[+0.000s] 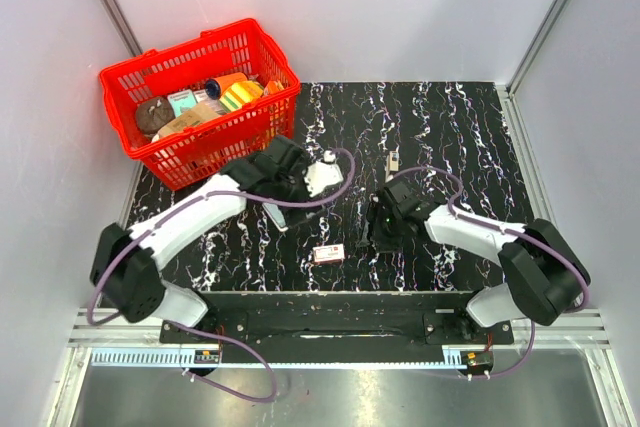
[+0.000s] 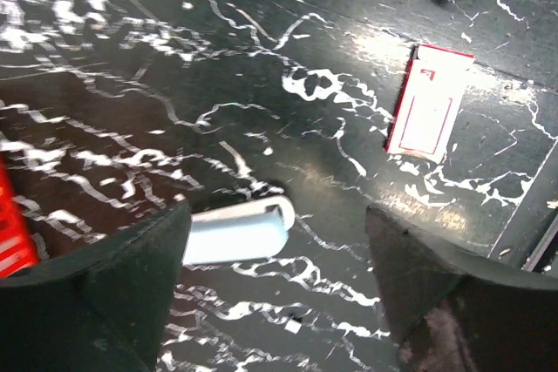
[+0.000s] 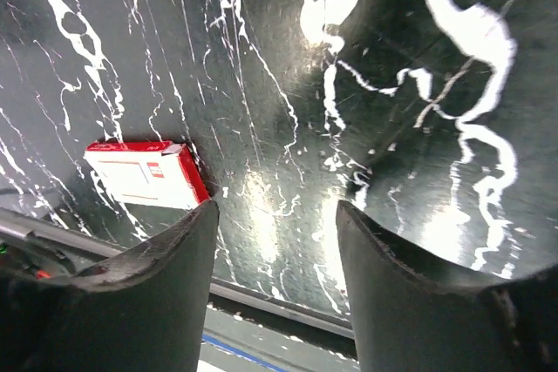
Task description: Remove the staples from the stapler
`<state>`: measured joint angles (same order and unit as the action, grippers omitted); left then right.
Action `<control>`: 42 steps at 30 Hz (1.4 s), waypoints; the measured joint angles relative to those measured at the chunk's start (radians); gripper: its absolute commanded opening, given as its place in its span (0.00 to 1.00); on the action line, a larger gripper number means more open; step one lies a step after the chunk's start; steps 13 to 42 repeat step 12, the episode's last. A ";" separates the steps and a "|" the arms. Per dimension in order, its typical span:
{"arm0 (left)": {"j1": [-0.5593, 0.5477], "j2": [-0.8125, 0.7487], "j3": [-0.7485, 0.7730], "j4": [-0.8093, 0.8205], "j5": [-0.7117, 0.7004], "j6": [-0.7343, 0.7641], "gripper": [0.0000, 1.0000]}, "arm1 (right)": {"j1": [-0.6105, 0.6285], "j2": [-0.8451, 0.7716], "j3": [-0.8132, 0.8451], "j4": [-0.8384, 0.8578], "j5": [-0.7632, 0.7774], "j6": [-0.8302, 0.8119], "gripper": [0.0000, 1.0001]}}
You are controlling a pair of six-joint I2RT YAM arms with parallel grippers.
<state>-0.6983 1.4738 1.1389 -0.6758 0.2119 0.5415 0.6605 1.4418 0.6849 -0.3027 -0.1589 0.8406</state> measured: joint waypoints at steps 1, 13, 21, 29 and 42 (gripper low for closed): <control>0.014 -0.029 0.014 -0.018 0.006 -0.003 0.99 | -0.003 -0.007 0.021 -0.043 0.021 -0.019 0.74; 0.147 -0.362 0.105 -0.166 0.018 -0.052 0.99 | -0.007 -0.050 0.433 -0.250 0.142 -0.194 0.99; 0.147 -0.362 0.105 -0.166 0.018 -0.052 0.99 | -0.007 -0.050 0.433 -0.250 0.142 -0.194 0.99; 0.147 -0.362 0.105 -0.166 0.018 -0.052 0.99 | -0.007 -0.050 0.433 -0.250 0.142 -0.194 0.99; 0.147 -0.362 0.105 -0.166 0.018 -0.052 0.99 | -0.007 -0.050 0.433 -0.250 0.142 -0.194 0.99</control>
